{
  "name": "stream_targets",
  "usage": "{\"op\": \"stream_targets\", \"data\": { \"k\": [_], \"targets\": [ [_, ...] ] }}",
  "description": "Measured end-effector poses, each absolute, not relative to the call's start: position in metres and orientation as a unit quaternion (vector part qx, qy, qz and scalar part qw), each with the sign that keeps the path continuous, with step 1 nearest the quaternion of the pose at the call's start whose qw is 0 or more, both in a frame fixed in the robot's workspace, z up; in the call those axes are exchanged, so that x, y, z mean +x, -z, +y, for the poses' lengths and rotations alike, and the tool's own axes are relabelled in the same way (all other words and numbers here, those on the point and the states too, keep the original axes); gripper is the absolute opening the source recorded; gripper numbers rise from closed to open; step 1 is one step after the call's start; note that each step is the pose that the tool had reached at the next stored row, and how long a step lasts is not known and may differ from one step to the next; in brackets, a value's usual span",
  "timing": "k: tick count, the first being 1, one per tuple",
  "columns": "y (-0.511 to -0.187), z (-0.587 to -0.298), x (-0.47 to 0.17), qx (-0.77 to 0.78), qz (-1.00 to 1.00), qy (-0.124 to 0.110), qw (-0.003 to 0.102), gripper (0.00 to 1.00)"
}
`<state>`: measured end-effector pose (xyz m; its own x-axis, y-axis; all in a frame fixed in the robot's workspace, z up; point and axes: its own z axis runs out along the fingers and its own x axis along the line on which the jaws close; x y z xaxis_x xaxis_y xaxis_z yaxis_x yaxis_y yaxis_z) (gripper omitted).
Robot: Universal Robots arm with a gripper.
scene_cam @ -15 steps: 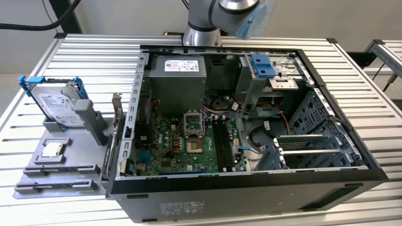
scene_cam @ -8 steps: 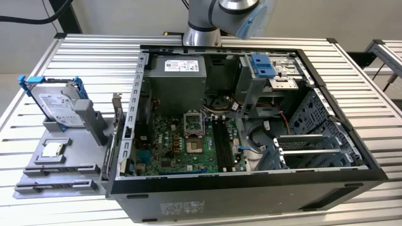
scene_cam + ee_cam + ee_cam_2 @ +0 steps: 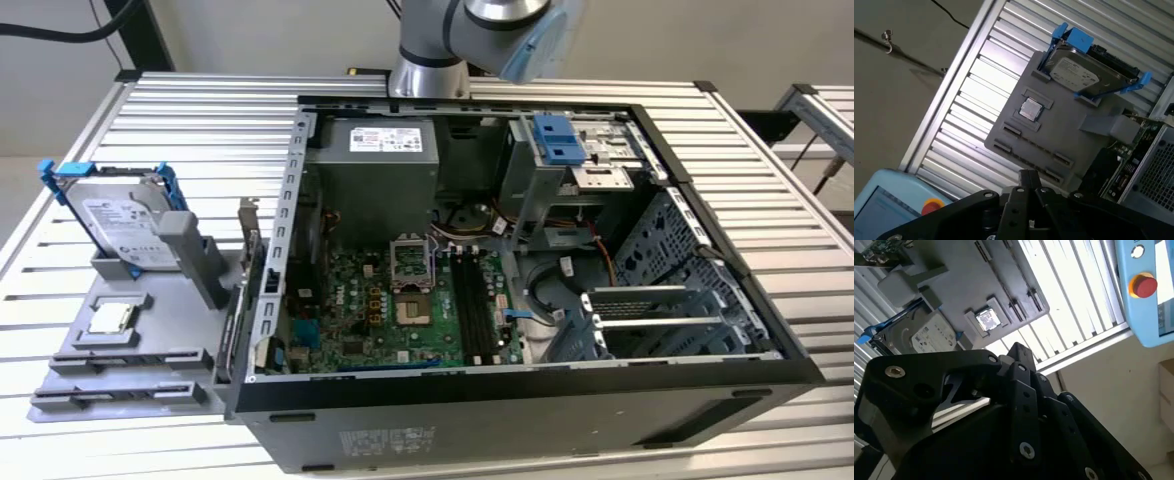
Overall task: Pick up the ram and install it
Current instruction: 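Pick up the ram and move it above insertion slot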
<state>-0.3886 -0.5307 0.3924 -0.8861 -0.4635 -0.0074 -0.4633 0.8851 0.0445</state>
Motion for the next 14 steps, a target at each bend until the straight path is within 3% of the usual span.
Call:
{"op": "stream_targets", "data": {
  "k": [14],
  "targets": [
    [-0.3926, -0.5307, -0.3886, 0.276, -0.961, 0.021, 0.003, 0.0]
  ]
}}
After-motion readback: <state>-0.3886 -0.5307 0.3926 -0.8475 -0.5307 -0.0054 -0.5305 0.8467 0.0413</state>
